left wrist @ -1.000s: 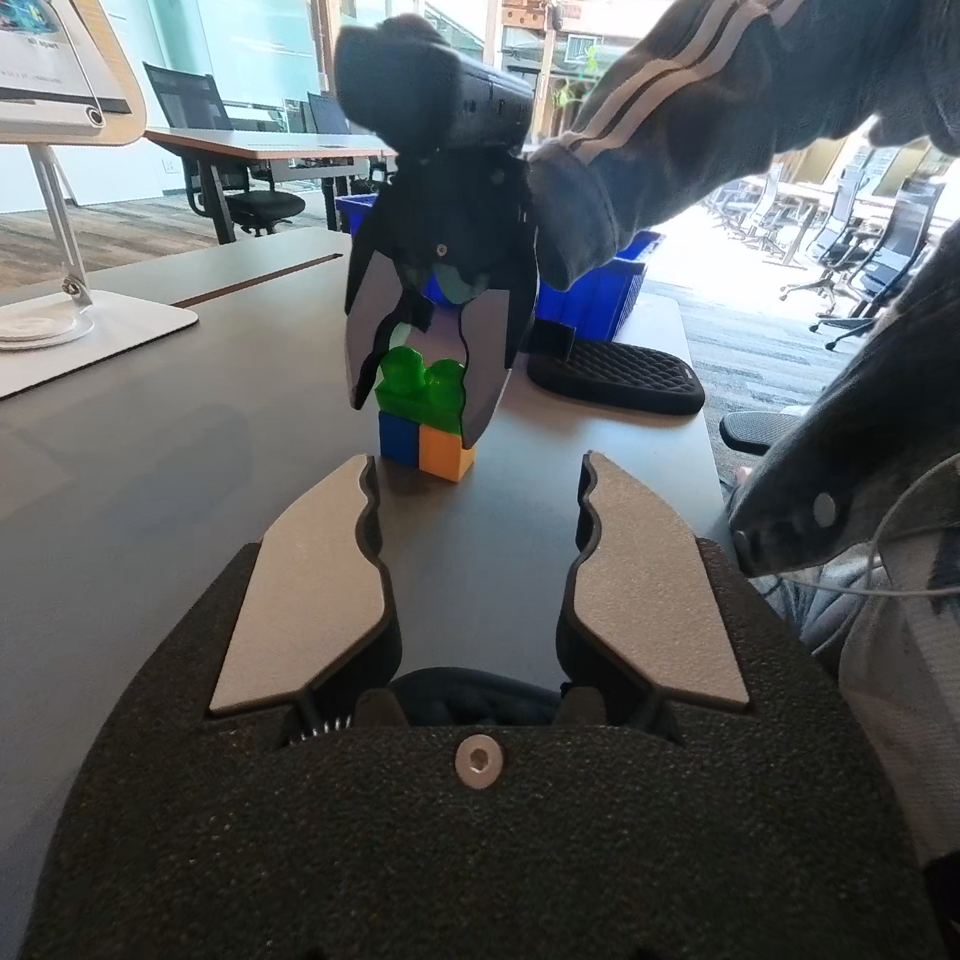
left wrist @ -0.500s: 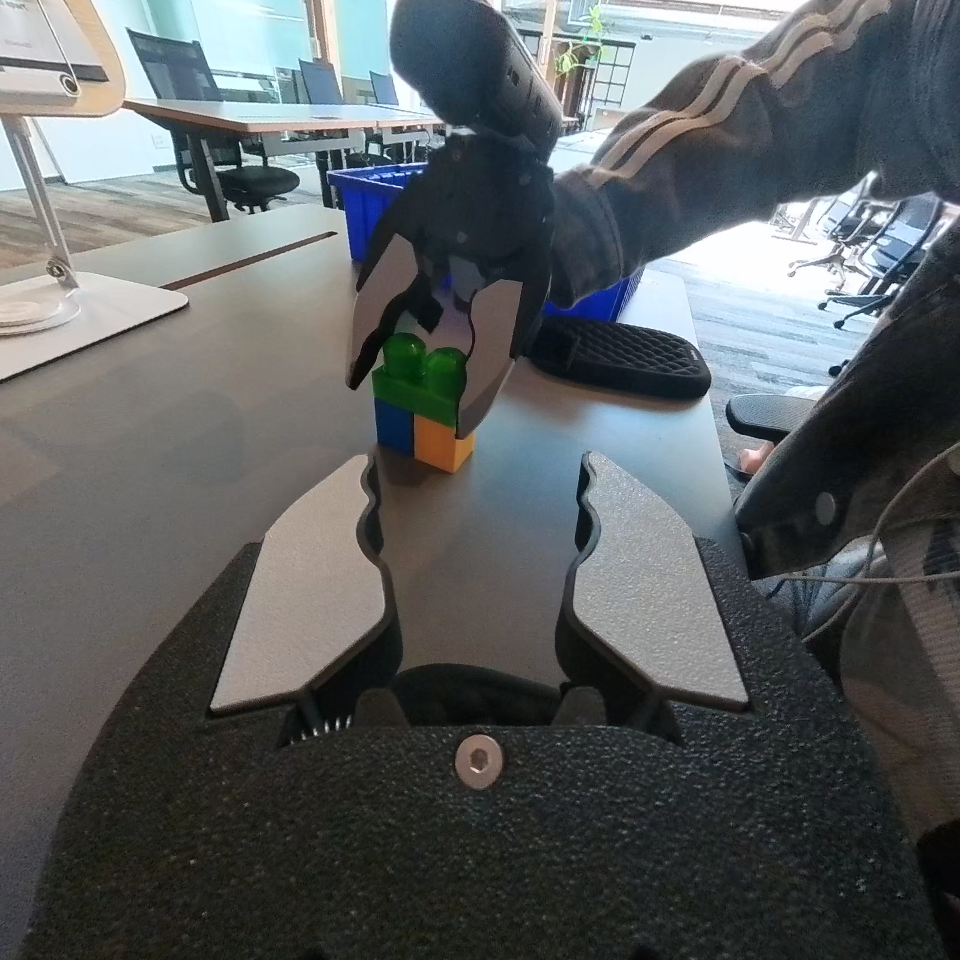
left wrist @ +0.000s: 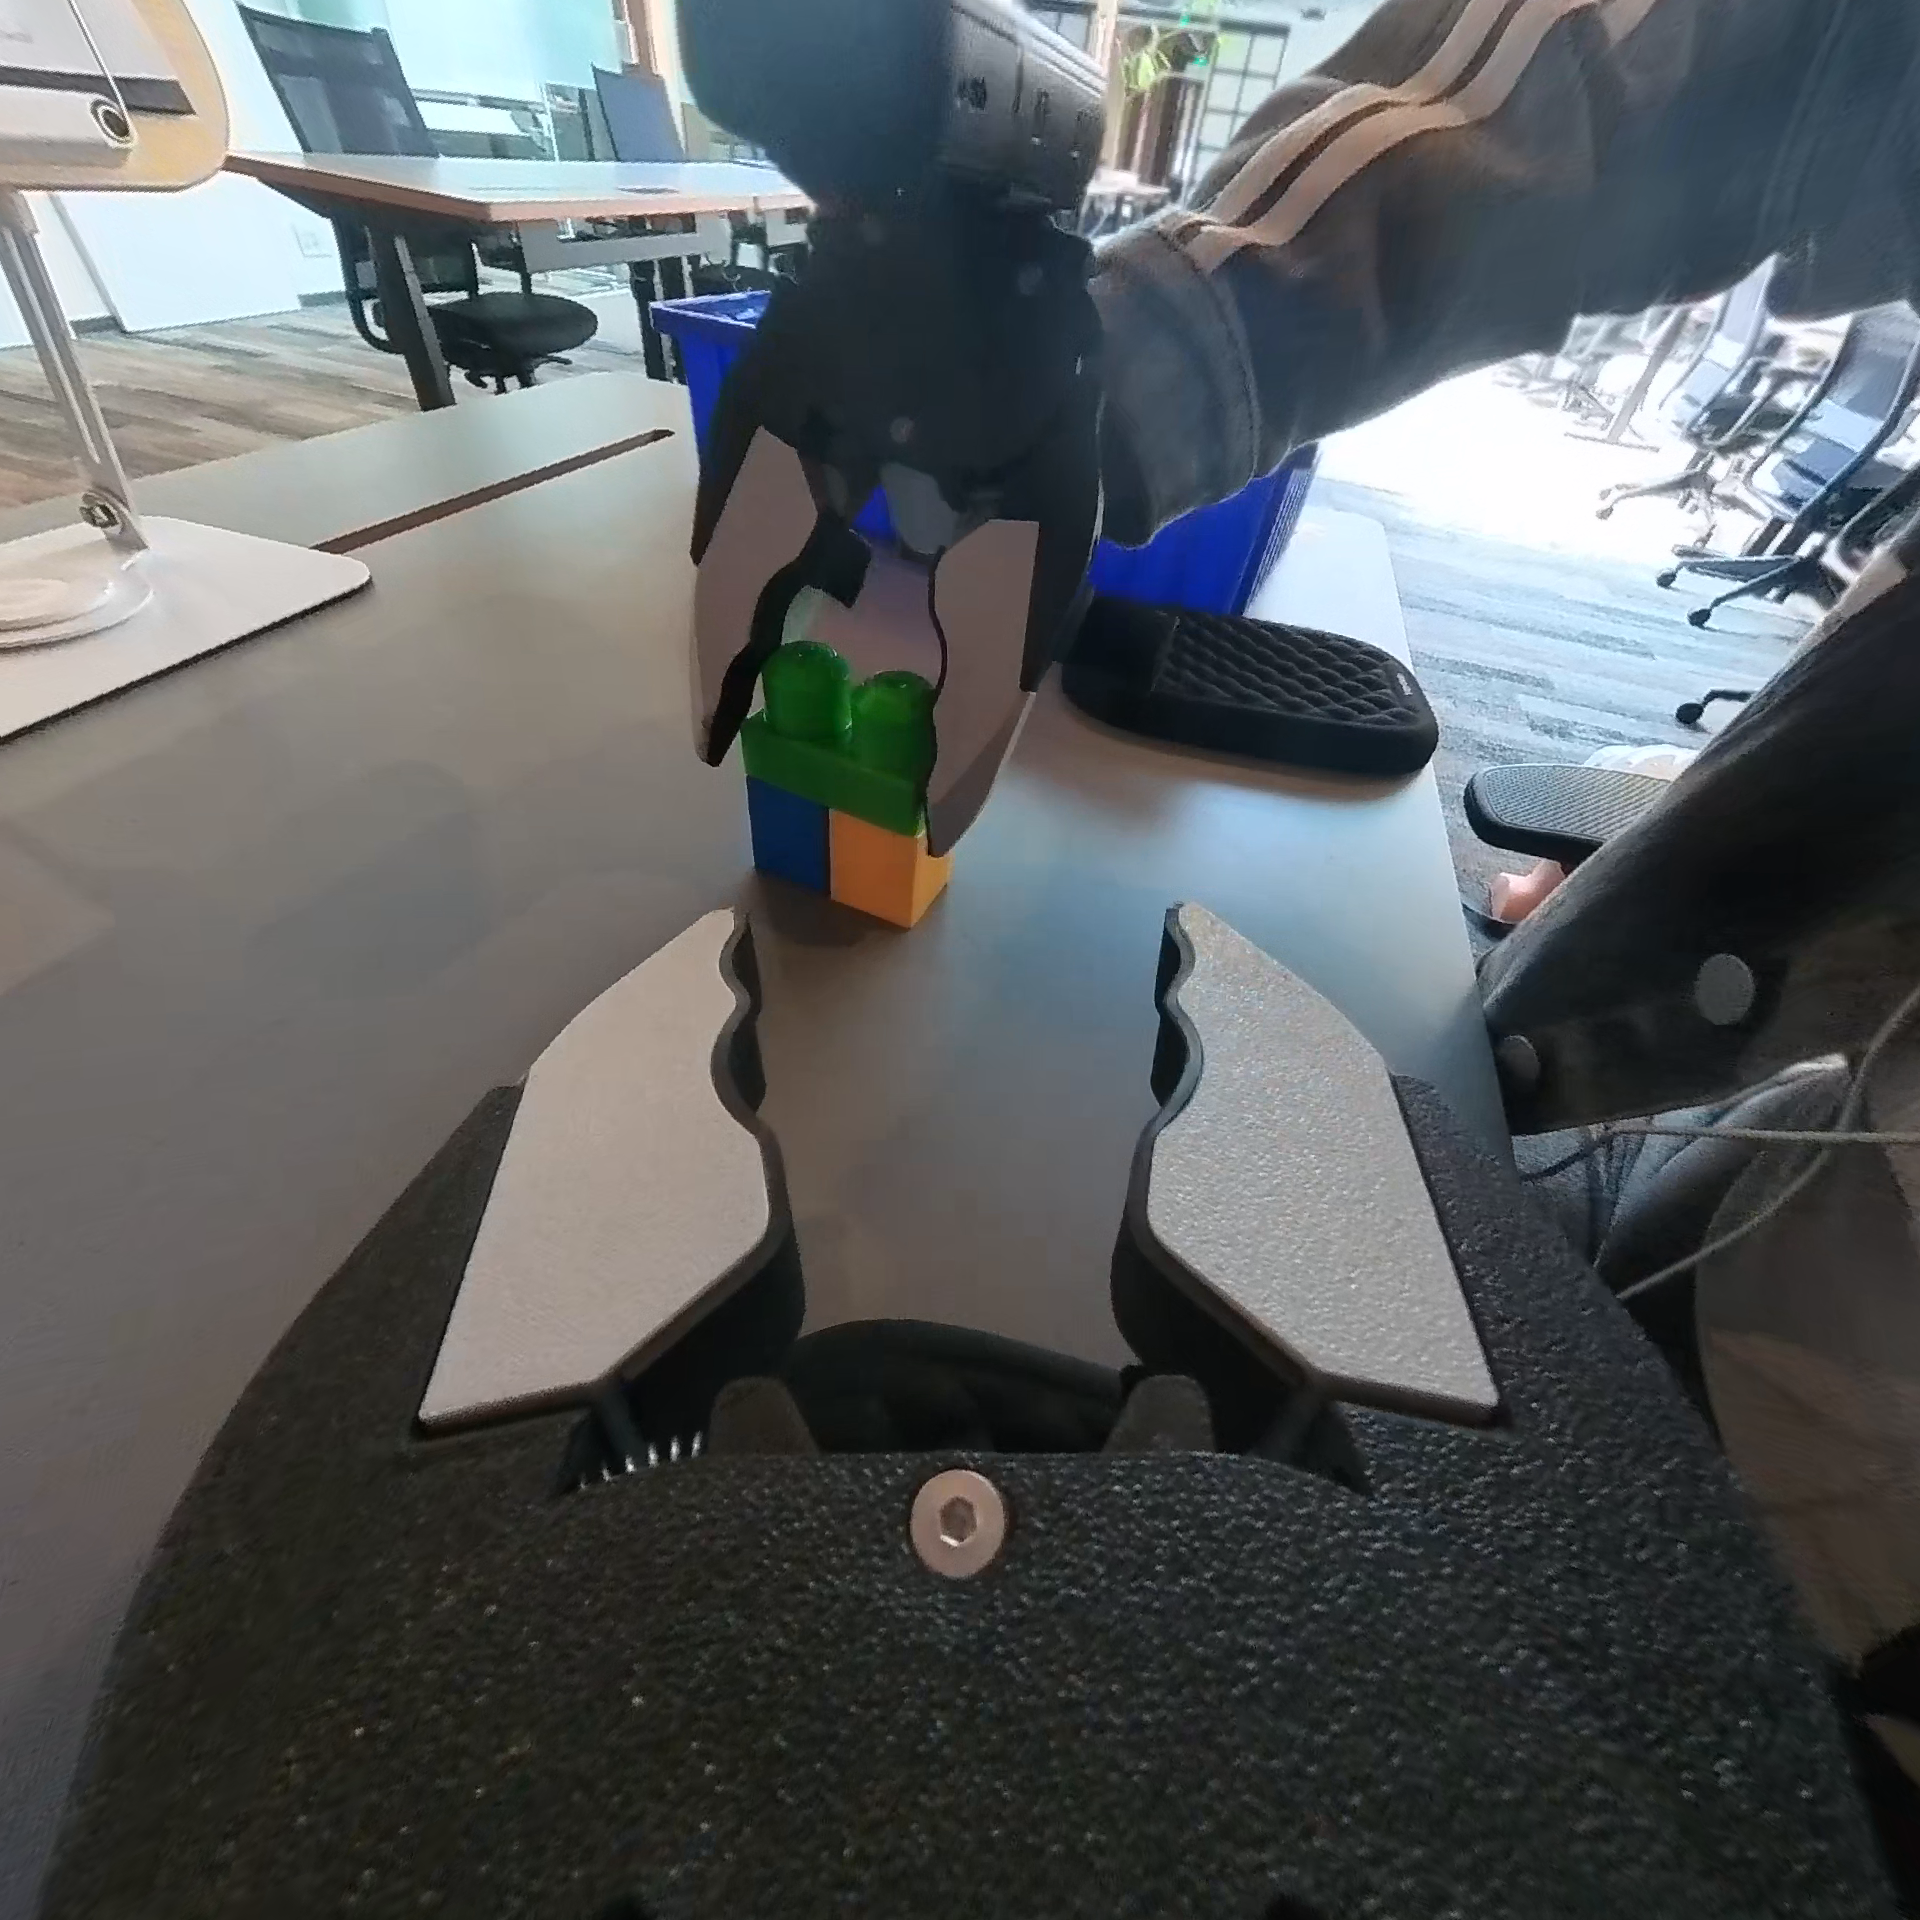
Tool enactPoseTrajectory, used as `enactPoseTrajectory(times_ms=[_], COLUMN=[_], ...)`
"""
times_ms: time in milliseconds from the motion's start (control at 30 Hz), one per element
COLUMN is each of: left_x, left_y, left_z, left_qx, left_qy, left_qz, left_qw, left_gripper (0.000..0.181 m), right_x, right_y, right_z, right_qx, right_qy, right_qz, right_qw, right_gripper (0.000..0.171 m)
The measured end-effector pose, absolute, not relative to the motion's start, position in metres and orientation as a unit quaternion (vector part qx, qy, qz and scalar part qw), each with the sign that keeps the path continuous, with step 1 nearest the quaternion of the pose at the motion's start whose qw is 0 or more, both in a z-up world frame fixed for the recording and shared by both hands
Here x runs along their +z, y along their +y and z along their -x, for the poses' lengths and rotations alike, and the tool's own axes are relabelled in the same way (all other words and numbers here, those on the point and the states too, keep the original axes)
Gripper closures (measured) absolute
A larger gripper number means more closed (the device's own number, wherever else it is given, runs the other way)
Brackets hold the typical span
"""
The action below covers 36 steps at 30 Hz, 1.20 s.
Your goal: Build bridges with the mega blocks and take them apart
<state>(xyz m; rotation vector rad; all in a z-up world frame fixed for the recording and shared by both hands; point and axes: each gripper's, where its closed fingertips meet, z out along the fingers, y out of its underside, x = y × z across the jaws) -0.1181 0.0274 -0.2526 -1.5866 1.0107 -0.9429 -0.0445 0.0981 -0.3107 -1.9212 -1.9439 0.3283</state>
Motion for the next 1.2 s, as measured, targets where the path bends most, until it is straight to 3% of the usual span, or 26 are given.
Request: enactPoseTrajectory(times_ms=[267, 533, 900, 1200], left_x=[-0.254, -0.255, -0.258, -0.261], left_y=[0.028, 0.029, 0.032, 0.036], left_z=[0.118, 0.118, 0.118, 0.118], left_qx=[-0.38, -0.379, -0.363, -0.346], left_qy=[0.419, 0.418, 0.415, 0.409], left_qz=[0.659, 0.662, 0.672, 0.684], left_qw=[0.495, 0.494, 0.494, 0.494], left_gripper=[0.107, 0.103, 0.086, 0.075], right_x=[-0.311, -0.307, -0.272, -0.223], right_y=[0.097, 0.097, 0.084, 0.071], right_z=[0.047, 0.049, 0.037, 0.025], right_qx=[0.113, 0.093, 0.065, 0.062], right_qy=[-0.703, -0.708, -0.702, -0.68], right_qz=[0.68, 0.686, 0.704, 0.72], right_qw=[0.175, 0.139, 0.087, 0.127], right_gripper=[0.094, 0.069, 0.039, 0.035])
